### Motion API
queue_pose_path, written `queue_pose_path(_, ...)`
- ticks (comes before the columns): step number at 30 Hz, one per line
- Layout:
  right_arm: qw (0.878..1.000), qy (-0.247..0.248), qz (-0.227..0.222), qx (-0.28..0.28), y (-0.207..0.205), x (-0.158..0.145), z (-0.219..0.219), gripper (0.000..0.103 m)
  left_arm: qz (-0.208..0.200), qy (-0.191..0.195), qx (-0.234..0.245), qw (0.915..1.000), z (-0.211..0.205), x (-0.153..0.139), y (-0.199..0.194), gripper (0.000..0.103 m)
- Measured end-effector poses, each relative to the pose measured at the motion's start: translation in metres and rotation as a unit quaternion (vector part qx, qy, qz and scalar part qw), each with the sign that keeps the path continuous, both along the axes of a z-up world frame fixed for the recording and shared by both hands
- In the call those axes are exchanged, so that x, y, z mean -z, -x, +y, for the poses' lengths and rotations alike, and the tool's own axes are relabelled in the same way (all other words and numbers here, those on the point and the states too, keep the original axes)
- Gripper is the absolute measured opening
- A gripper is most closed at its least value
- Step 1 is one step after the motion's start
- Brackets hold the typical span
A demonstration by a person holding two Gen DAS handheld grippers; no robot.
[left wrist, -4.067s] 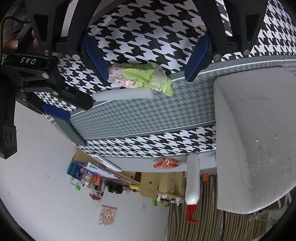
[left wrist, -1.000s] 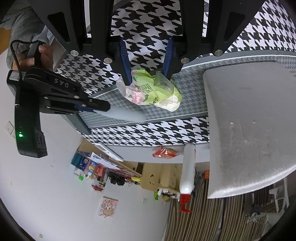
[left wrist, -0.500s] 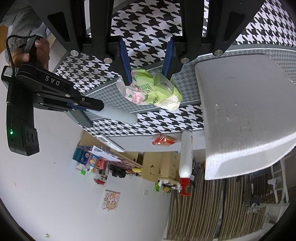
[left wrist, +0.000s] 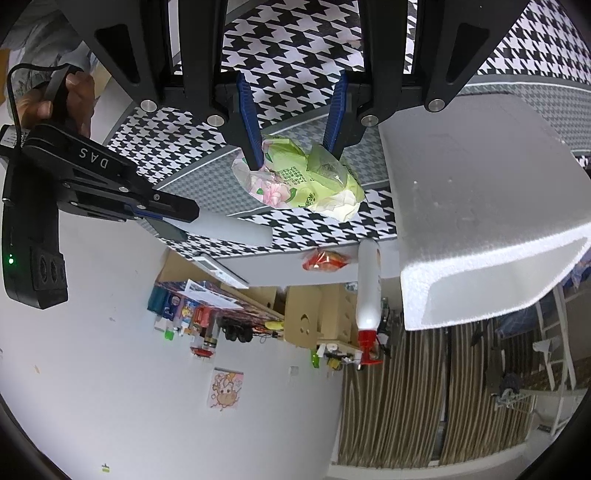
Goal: Organize soft objects
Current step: 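Carry the packet and foam roll up over the white foam box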
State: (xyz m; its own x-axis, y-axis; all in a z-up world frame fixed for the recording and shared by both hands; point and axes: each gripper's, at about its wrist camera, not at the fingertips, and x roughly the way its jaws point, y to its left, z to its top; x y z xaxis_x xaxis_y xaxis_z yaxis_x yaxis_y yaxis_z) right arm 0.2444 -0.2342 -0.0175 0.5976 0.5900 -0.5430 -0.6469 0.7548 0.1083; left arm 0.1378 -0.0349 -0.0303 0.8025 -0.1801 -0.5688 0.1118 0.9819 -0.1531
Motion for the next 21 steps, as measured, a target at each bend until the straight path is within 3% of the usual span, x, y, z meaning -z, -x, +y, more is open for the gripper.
queue_pose_path(21,0.999,-0.025,-0.042,0.014,0.014,-0.026,-0.002,0.009,-0.050,-0.018,0.002,0.9986,0.005,-0.030,0.002,0.035)
